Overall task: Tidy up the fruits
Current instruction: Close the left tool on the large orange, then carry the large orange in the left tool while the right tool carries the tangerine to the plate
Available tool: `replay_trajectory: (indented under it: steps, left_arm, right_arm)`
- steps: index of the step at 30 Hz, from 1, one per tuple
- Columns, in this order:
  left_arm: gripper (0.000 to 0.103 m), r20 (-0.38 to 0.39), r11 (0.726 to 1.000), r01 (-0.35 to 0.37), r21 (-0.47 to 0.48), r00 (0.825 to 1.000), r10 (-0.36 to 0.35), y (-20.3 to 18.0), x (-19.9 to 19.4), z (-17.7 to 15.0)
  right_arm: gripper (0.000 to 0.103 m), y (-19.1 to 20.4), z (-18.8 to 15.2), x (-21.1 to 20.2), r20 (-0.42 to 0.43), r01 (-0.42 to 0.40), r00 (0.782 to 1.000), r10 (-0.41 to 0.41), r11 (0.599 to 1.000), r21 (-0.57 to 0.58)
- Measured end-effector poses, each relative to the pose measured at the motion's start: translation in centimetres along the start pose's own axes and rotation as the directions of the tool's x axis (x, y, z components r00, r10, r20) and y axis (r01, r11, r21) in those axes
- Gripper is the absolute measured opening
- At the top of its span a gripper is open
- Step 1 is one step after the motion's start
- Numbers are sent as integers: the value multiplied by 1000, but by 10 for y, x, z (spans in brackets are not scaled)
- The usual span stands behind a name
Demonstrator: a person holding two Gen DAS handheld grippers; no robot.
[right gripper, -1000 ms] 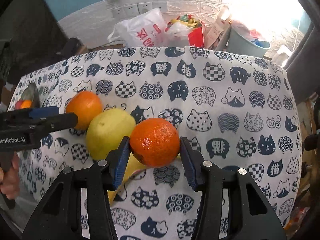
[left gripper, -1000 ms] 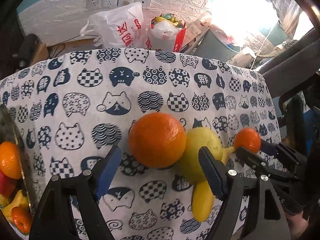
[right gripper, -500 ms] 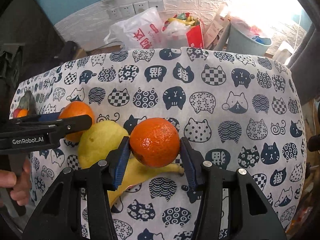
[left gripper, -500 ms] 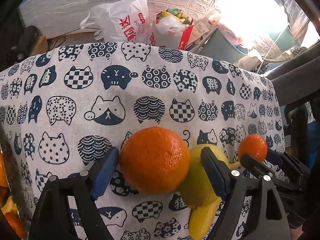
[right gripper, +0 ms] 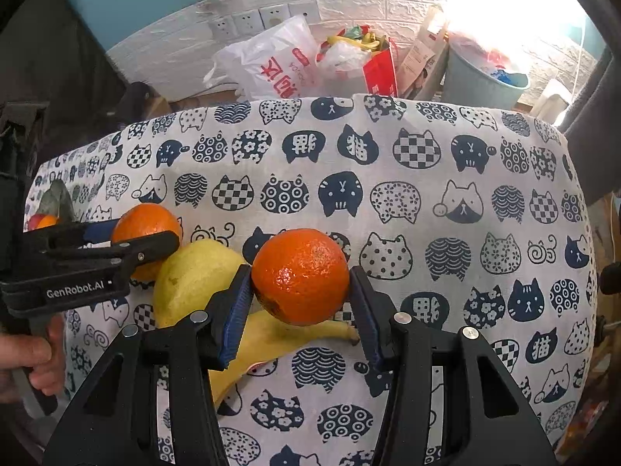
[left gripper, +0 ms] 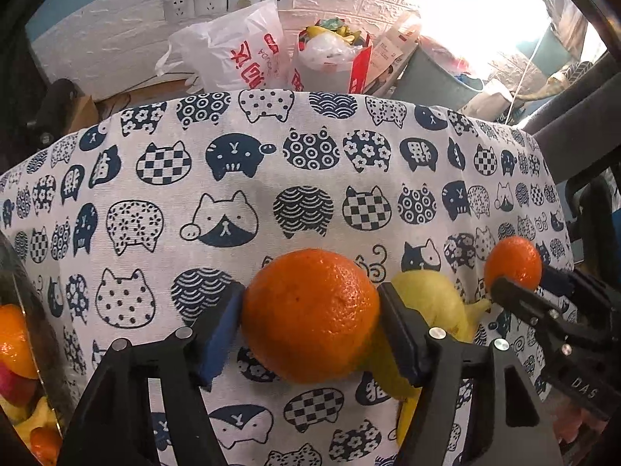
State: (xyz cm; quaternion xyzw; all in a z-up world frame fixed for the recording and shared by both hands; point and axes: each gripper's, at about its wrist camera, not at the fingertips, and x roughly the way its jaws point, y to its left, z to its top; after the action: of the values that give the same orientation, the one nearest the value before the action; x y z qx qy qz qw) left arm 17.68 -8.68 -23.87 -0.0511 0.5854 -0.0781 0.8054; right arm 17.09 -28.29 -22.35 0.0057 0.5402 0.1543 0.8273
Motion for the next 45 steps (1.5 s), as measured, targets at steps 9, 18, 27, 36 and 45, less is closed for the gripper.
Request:
replay_trajectory:
  steps: [9,18,27,36,45]
  left_arm:
    - [70,65,999,-22,32,998,20,2,-35,-8]
    - [70,104,1000,-1,6,995,0,14,-74,-20]
    - [70,158,1000,-25,13,987,23,29,-107,-35]
    - [70,187,998,-18,-52,982,27,63,-133,-50]
    - [70,223,991,-24,-135,973,54,108,-154,-62]
  right_arm:
    - [49,8,4,-15,45,3,999,-2,1000,-8]
    - [49,28,11,-38,96,-10,995,13,999,-37]
    - [49,62,19,-57,131,-34,990,45,996,-83]
    - [49,108,24,-61,139,-66,986,89,985,-159]
    - [49,158,29,-52,120,-95,985,126,967,-236]
